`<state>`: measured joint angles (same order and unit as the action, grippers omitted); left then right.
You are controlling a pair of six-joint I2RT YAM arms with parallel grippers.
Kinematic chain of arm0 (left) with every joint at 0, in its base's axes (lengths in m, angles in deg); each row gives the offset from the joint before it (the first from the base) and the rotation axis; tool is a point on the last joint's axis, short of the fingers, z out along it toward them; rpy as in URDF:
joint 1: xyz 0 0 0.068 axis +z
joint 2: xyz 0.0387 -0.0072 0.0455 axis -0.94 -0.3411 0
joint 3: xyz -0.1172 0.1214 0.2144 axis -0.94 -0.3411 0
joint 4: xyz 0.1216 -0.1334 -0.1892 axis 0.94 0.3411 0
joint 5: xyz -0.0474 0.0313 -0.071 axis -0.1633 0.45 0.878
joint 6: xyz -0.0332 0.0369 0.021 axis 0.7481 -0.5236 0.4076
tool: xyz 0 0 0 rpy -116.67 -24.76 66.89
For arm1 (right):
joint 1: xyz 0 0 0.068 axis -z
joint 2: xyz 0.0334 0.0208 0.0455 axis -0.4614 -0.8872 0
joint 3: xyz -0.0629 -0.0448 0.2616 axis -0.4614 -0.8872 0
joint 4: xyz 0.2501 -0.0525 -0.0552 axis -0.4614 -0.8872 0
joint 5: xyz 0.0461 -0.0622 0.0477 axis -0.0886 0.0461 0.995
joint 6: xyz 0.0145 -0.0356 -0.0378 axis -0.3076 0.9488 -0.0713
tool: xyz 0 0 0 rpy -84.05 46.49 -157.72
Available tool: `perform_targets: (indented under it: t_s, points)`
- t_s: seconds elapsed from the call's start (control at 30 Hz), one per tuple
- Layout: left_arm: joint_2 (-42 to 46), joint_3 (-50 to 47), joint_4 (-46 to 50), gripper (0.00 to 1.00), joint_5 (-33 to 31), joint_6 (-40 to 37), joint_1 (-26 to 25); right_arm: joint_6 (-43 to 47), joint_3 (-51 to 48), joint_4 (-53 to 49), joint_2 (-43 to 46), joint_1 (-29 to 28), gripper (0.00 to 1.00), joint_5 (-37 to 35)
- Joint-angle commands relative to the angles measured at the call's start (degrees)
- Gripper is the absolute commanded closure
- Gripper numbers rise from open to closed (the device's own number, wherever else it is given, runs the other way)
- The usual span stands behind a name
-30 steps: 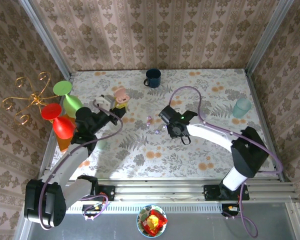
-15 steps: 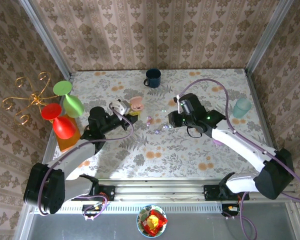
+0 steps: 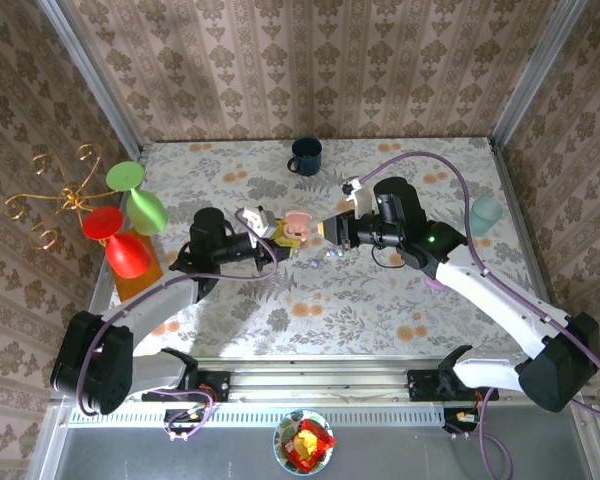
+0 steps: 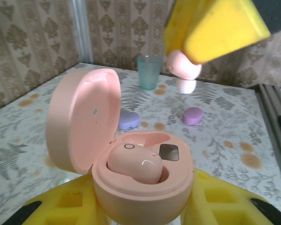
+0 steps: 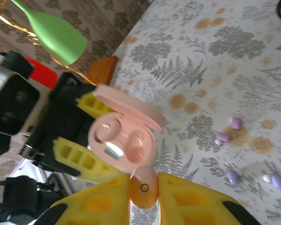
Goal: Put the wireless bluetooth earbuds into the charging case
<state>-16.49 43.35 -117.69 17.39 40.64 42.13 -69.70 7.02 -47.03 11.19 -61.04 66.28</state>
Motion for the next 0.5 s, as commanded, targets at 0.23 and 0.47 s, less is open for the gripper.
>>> perform_targets:
  t_s: [0.23,0.47]
  points:
    - [0.9,1.6,-0.8,0.68,3.3,-0.4,-1.0,2.7,3.9,1.9,-3.2,-1.0,0.79,5.2]
    - [1.3,1.9,-1.6,0.68,4.2,0.8,-1.1,3.7,4.1,1.3,-5.6,-1.6,0.79,4.8]
